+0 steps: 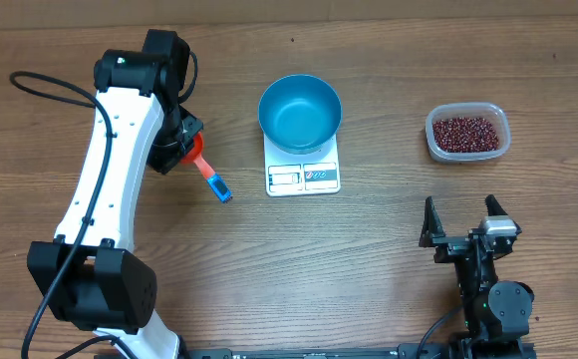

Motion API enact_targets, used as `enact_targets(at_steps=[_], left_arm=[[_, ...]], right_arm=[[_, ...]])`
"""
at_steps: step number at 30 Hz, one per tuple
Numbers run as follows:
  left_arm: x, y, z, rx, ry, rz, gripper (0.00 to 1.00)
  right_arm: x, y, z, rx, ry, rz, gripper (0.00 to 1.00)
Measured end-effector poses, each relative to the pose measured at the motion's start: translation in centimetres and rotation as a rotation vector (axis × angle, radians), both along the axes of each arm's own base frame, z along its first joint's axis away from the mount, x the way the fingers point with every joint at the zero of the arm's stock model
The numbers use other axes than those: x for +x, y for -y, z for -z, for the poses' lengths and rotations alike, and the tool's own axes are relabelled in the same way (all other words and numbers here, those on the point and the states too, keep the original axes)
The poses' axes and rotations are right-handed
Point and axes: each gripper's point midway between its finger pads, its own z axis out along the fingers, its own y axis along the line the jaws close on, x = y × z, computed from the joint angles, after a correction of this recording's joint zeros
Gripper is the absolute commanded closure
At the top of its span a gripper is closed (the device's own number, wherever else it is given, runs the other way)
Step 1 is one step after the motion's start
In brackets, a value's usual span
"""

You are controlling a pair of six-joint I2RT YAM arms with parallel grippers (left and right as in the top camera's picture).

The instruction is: Scoop item into bowl and weigh 150g on scale

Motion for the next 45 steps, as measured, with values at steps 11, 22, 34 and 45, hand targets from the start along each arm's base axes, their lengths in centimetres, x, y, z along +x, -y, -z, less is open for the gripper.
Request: enact_targets(at_steps=[11, 22, 34, 45], left_arm=[[0.5, 1.0, 0.1, -0.058, 0.018, -0.001, 0.96], [1.4, 1.7, 0.0, -0.097, 0.056, -0.021, 0.96], [1.6, 4.5, -0.1, -0.193, 0.068, -0.042, 0.96], [0.8, 8.2, -0.1, -0.23, 0.054, -0.096, 0.96]], right_arm=[[0.0, 0.0, 0.0, 0.0, 0.001, 0.0, 0.0], [0.0, 0.0, 0.0, 0.0, 0.0, 0.0, 0.0], [0.0, 0.0, 0.0, 0.0, 0.0, 0.0, 0.0], [0.0, 0.0, 0.0, 0.0, 0.0, 0.0, 0.0]])
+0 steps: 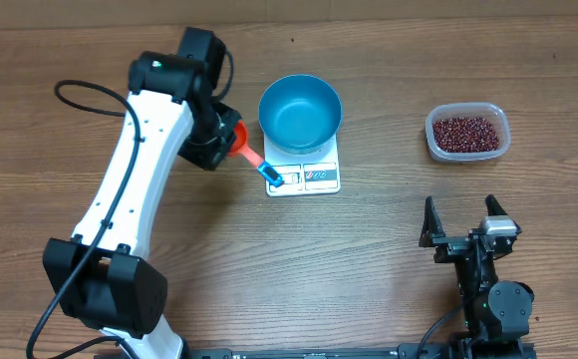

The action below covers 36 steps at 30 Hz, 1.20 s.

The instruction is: Scoop item into bowl and weigh 150g on scale

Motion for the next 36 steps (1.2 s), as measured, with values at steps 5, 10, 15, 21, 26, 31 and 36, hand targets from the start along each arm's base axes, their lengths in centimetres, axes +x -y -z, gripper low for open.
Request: enact_targets(at_steps=[5, 10, 15, 21, 26, 31, 36], left_arm=[[-0.6, 2.0, 0.0, -0.012, -0.011, -0.05, 0.96], [-1.2, 3.8, 0.0, -0.024, -0.018, -0.083, 0.96], [-1.4, 4.2, 0.0, -0.034, -0.028, -0.147, 0.96], [-1.5, 4.4, 0.0, -0.049, -0.039, -0.199, 0.96], [-1.6, 4.7, -0.1, -0.067, -0.049, -0.217, 0.96], [-1.6, 4.8, -0.1, -0.076, -0.055, -0.223, 0.96], [-1.7, 4.9, -0.1, -0.078, -0.057, -0.23, 0.96]], right_arm=[[0.0, 0.0, 0.0, 0.0, 0.0, 0.0, 0.0], [0.0, 0.0, -0.3, 0.001, 0.012, 0.0, 0.0], [-0.1, -0.2, -2.8, 0.159, 0.107, -0.02, 0.0], [-0.2, -0.7, -3.8, 0.585, 0.115, -0.069, 0.0], [-0.6, -1.1, -5.6, 0.808, 0.158, -0.135, 0.0], [-0.5, -1.7, -4.5, 0.876, 0.075, -0.147, 0.0], [-1.0, -1.9, -6.6, 0.877, 0.035, -0.144, 0.0]])
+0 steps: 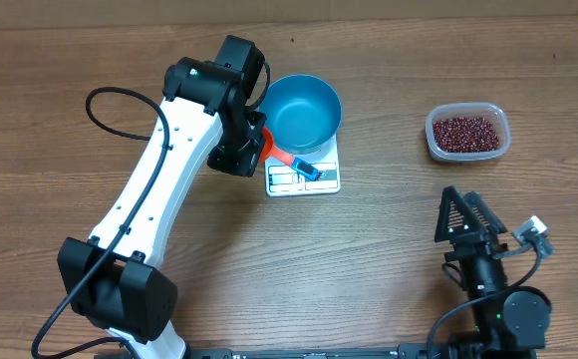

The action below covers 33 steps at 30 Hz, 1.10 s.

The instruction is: Scoop item into bowl and weigh 150g on scale

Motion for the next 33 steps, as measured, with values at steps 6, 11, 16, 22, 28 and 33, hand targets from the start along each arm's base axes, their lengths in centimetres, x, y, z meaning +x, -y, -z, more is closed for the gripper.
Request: enact_targets(at_steps=[6, 11, 16, 22, 28, 33], left_arm=[[0.0, 0.0, 0.0, 0.0, -0.001, 0.0, 0.96], [0.0, 0.0, 0.0, 0.0, -0.001, 0.0, 0.96], [0.0, 0.0, 0.0, 0.0, -0.001, 0.0, 0.96], [0.0, 0.0, 0.0, 0.0, -0.001, 0.0, 0.96], [-0.1, 0.1, 0.0, 0.0, -0.001, 0.003, 0.96], [-0.4, 0.9, 0.0, -0.011, -0.004, 0.02, 0.96]], right_arm=[[0.7, -0.2, -2.5, -0.032, -0.054, -0.009, 0.0], [2.8, -0.6, -0.2, -0.048, -0.168, -0.025, 0.0], [4.1, -0.8, 1.4, -0.051, -0.228, -0.032, 0.0], [4.6, -0.9, 1.3, -0.051, -0.223, -0.034, 0.0], [4.6, -1.2, 0.9, 0.052, -0.225, -0.054, 0.0], [4.4, -2.7, -1.3, 0.118, -0.153, -0.151, 0.0]])
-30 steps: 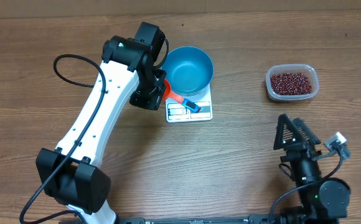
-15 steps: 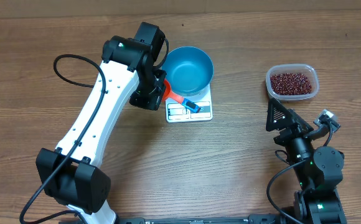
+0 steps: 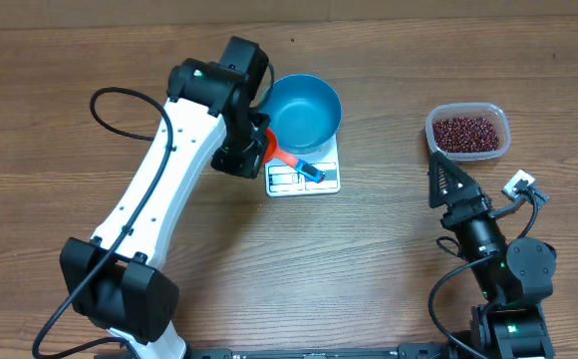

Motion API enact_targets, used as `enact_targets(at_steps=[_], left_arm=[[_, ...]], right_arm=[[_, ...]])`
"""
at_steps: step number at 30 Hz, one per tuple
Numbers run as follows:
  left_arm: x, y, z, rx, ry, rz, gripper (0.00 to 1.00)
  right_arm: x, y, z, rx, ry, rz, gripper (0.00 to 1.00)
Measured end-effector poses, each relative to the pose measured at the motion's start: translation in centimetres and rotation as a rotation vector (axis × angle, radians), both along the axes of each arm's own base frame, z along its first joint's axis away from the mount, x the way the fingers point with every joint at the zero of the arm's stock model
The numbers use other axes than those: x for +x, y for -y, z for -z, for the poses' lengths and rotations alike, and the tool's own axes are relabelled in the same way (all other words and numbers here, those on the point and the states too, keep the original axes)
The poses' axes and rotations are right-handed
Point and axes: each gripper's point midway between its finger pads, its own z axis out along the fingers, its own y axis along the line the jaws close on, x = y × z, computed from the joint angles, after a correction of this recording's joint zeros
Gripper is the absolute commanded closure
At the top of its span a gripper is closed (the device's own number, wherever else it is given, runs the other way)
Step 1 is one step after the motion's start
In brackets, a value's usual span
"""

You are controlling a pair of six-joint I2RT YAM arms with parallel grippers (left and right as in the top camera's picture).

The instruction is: Scoop item into bowl and weigh 150g on scale

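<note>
A blue bowl (image 3: 300, 112) stands on the white scale (image 3: 304, 179) at the middle of the table. My left gripper (image 3: 256, 150) is shut on the cup end of an orange scoop (image 3: 281, 156). Its blue handle tip (image 3: 310, 172) reaches over the scale's front, just beside the bowl. A clear tub of red beans (image 3: 467, 132) sits at the far right. My right gripper (image 3: 440, 178) is raised and points up-left, a little below and left of the tub. Its fingers look open with nothing between them.
The left arm (image 3: 159, 209) crosses the table's left half diagonally, with its black cable (image 3: 105, 100) looping to the left. The right arm's base (image 3: 513, 274) stands at the near right. The table's back edge runs just behind the bowl.
My right gripper has risen and moved forward toward the bean tub. The left gripper and the scoop stay by the bowl, barely shifted.
My left gripper first held the scoop at the left of the table, away from the scale. Then it was closer to the bowl, then with the scoop over the scale. My right arm rested low and open, then lifted, and now nears the tub.
</note>
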Motion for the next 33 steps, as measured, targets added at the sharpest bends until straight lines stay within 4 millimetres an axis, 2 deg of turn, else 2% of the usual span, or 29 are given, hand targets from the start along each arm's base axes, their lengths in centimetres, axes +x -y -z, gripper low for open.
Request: enact_targets(at_steps=[3, 9, 15, 21, 27, 33], left_arm=[[0.0, 1.3, -0.1, -0.023, 0.013, 0.023, 0.96], [-0.2, 3.4, -0.4, -0.072, 0.024, 0.031, 0.96], [0.1, 4.5, -0.6, -0.106, 0.03, -0.031, 0.96], [1.4, 5.3, -1.1, -0.147, 0.073, -0.071, 0.96], [1.5, 6.1, -1.2, -0.164, 0.082, -0.093, 0.96], [1.0, 7.2, -1.3, -0.171, 0.088, -0.068, 0.96]], right_arm=[[0.1, -1.0, -0.2, 0.04, -0.003, -0.059, 0.0], [1.7, -2.9, 1.7, 0.127, -0.093, -0.168, 0.0], [3.3, -5.7, 1.3, 0.177, -0.045, -0.348, 0.0], [4.2, -8.2, 3.8, 0.223, -0.104, -0.493, 0.0], [3.9, -9.5, 4.1, 0.233, -0.094, -0.562, 0.0], [3.7, -9.7, 4.0, 0.237, -0.098, -0.578, 0.0]])
